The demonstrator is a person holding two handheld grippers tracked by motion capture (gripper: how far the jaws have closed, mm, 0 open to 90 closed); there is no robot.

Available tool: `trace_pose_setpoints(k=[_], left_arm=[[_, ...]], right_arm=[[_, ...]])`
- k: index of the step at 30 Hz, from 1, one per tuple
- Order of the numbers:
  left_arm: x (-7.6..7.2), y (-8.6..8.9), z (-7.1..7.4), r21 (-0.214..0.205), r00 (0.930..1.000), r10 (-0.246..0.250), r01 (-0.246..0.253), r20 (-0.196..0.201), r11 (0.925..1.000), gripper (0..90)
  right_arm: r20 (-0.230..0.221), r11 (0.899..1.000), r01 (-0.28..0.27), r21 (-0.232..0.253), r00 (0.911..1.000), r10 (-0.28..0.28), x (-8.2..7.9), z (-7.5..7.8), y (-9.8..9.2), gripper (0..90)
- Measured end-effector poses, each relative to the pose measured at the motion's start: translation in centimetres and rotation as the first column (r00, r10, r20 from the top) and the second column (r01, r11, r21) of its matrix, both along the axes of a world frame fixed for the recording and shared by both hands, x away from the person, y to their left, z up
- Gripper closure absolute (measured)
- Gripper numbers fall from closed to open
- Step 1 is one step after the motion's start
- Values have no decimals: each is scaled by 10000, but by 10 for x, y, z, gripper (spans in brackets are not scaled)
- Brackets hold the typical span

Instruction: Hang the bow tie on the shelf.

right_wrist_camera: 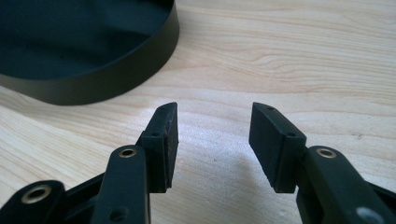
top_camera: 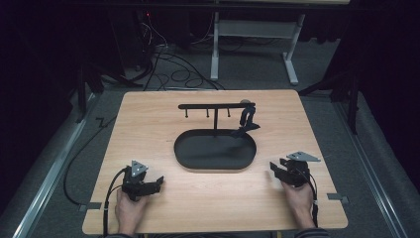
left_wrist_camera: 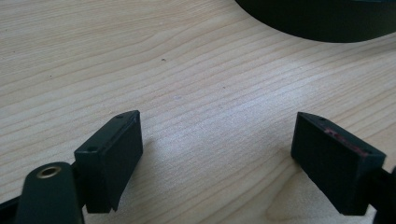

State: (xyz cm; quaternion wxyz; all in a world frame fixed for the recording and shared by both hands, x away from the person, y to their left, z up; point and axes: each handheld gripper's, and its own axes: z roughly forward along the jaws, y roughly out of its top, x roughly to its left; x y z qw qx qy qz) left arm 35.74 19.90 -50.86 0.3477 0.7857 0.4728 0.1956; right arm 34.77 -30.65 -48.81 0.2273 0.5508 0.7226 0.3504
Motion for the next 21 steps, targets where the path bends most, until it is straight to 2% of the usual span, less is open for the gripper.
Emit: trace_pose_setpoints(k=[13,21], left_arm=[[0,0,0,2,10000,-2,2,0,10000,171],[0,0,0,1,10000,-2,2,1,10000,171]], right_arm=[[-164,9975,-47,-707,9999,36,5,-10,8,538],[-150,9969,-54,-780,9999,43,7,-13,11,523]])
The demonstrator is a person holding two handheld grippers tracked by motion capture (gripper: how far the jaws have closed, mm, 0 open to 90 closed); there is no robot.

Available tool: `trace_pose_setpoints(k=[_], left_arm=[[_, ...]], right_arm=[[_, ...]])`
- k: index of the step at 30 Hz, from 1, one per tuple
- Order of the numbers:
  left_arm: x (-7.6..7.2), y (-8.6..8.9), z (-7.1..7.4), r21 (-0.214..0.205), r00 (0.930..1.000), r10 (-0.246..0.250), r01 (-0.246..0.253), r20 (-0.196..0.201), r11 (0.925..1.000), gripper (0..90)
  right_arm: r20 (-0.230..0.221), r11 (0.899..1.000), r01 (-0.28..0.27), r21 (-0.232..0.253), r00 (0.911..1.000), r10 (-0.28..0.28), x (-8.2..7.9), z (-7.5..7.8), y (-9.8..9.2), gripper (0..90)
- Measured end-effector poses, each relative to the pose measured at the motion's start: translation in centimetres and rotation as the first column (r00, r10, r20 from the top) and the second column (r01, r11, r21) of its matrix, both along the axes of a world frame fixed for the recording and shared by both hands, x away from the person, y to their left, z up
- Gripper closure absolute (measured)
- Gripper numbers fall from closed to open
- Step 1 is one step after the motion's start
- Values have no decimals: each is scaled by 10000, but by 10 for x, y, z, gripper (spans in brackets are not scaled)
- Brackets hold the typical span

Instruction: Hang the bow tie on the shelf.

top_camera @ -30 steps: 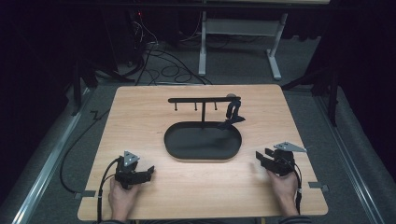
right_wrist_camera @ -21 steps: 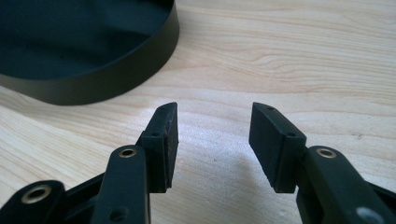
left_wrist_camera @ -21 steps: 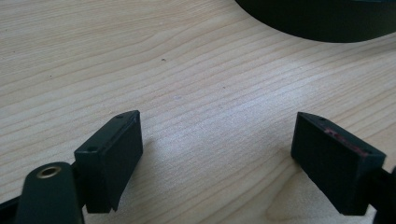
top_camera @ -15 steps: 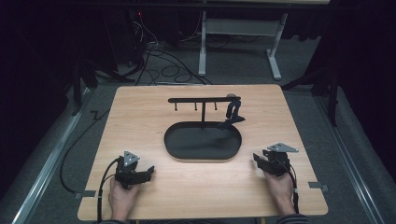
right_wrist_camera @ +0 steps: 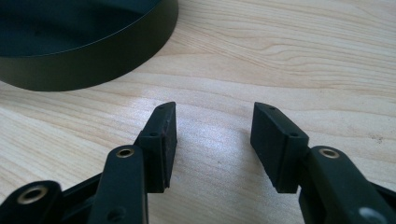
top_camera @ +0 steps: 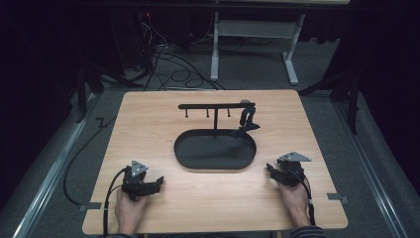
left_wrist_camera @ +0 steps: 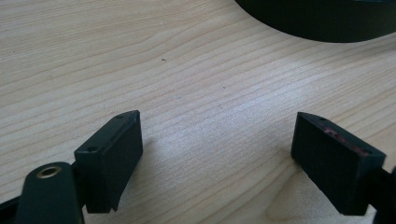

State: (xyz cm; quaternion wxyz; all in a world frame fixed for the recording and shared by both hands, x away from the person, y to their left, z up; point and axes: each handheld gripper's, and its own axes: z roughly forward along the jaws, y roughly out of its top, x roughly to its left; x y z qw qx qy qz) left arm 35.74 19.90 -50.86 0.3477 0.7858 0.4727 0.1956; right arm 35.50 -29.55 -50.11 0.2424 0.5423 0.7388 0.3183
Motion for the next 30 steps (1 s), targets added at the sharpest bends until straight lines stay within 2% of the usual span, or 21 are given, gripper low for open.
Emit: trace_pose_setpoints(k=[11,30], left_arm=[[0,0,0,-9,10000,10,-10,3,10000,172],[0,0,0,-13,10000,11,-11,2,10000,172]], right_arm=[[-34,9993,-372,6,9993,372,0,-1,0,433],[-52,9992,-395,59,9992,395,-1,-1,0,434]])
